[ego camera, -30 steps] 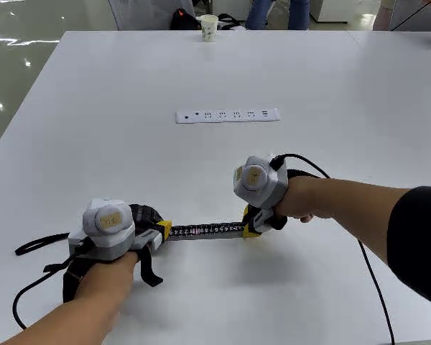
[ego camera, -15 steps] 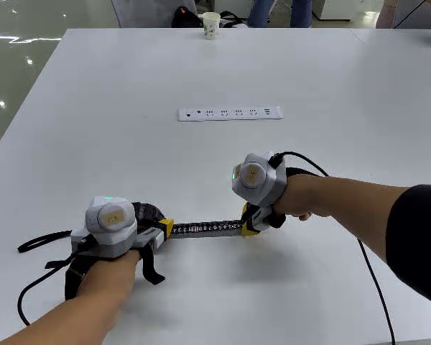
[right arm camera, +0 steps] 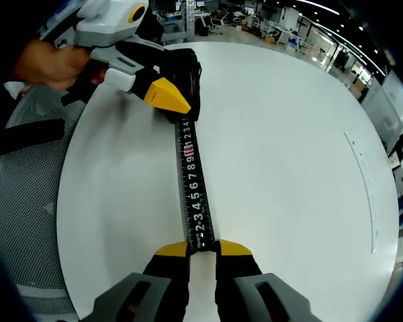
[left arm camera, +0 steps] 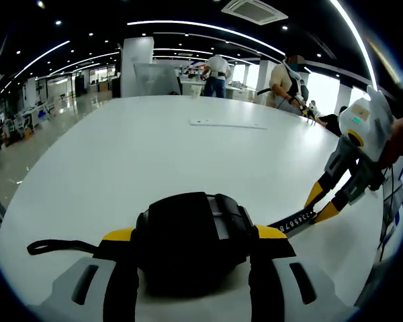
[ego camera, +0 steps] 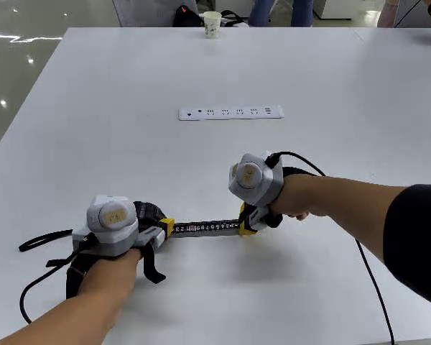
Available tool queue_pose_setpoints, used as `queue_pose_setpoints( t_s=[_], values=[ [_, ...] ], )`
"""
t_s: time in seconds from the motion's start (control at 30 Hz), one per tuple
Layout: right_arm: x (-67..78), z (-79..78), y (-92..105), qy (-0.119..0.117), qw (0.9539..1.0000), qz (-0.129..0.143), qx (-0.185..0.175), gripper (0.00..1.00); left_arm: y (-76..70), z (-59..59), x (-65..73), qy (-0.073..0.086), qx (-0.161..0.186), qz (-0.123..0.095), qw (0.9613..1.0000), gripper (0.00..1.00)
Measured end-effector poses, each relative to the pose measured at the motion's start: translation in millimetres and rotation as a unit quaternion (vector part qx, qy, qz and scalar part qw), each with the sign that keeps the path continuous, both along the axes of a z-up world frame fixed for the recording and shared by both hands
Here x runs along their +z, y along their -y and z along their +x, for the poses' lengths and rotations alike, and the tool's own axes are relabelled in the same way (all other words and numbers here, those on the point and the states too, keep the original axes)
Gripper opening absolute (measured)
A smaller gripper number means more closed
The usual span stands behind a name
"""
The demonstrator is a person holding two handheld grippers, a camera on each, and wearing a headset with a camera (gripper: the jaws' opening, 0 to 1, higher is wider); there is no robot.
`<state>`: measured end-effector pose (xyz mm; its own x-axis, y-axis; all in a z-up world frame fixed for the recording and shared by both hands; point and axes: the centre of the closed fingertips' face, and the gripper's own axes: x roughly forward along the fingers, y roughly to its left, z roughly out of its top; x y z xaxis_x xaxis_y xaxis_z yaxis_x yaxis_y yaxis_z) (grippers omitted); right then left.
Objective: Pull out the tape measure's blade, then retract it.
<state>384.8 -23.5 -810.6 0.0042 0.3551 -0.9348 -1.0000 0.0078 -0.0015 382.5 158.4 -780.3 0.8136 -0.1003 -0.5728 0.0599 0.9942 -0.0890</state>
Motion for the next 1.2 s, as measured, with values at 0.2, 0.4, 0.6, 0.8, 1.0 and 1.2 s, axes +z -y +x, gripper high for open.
queue_pose_setpoints(
  t_s=[0.2, 0.4, 0.6, 0.8, 1.0, 1.2],
  values=[
    [-0.1, -0.9, -2.5, 0.002, 1.0, 0.001, 0.002, 0.11, -0.3, 0.4, -0.6, 0.0, 0.001, 0.0, 1.0, 0.62],
    [0.2, -0.5, -4.1, 0.0, 1.0, 0.005, -0.002, 0.11, -0.4, -0.2, -0.7, -0.002, 0.0, -0.001, 1.0, 0.62],
    [0.4, -1.5, -6.2, 0.003, 1.0, 0.006, 0.002, 0.11, -0.5, 0.4, -0.1, -0.002, 0.001, 0.0, 1.0, 0.62],
    [0.5, -1.8, -8.1, 0.002, 1.0, 0.007, 0.001, 0.11, -0.2, -0.3, 0.0, -0.002, 0.0, -0.001, 1.0, 0.62],
    [0.6, -1.7, -9.9, 0.001, 1.0, 0.006, 0.003, 0.11, -0.2, -0.3, -0.1, -0.004, 0.0, -0.001, 1.0, 0.62],
    [0.5, -1.5, -11.8, 0.001, 1.0, 0.005, 0.002, 0.11, -0.3, 0.2, -0.2, -0.004, 0.0, -0.001, 1.0, 0.62]
  ],
)
